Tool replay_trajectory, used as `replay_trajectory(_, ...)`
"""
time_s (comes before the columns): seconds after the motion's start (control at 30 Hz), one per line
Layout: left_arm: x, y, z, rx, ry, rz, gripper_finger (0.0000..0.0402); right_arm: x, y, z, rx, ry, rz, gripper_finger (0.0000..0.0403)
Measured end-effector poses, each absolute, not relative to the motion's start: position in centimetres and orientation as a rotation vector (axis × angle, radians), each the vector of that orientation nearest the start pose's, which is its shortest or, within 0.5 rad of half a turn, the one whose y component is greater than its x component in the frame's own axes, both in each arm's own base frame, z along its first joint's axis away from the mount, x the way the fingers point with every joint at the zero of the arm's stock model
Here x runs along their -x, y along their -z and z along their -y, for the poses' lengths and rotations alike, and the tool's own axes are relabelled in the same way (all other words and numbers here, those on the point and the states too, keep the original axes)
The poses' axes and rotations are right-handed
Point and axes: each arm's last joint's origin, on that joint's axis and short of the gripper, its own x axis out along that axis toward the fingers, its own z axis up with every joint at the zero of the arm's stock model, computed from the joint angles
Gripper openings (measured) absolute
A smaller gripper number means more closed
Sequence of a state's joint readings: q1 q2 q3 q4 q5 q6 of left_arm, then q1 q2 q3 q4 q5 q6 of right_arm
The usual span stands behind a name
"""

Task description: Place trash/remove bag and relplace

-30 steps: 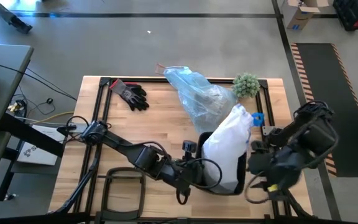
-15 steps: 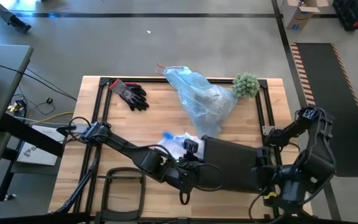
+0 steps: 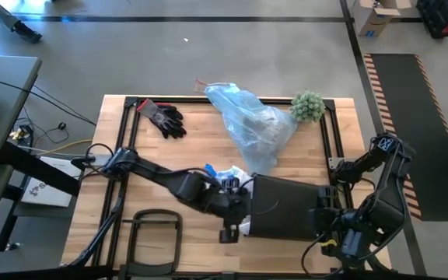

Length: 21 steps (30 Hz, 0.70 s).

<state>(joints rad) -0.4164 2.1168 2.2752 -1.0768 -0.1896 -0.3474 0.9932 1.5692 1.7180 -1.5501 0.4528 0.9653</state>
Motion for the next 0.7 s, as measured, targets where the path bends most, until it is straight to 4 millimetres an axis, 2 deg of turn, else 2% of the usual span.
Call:
replay_trajectory(0.17,-42.0,-32.1,16.8,0.260,0.000,-0.998,0.0106,-15.8,-37.1,-21.9,0.052,0.110,-1.083,0.0245)
replay_trajectory(0.27,-42.6,-31.0,16.2,0.316,0.009,-1.012,0.0153,-15.7,-37.1,-21.9,0.053,0.107,-1.082,0.0245)
replay_trajectory(0.4,-43.4,-30.9,15.9,0.371,0.077,-0.978,0.0218,-15.6,-37.1,-22.0,0.055,0.105,-1.071,0.0245)
replay_trajectory(0.5,-43.4,-30.9,15.7,0.376,0.057,-0.975,0.0254,-15.5,-37.2,-22.2,0.063,0.105,-1.049,0.0245)
replay_trajectory(0.7,-44.2,-31.0,15.0,0.425,-0.009,-0.909,0.0282,-15.2,-37.3,-22.5,0.075,0.104,-1.000,0.0245)
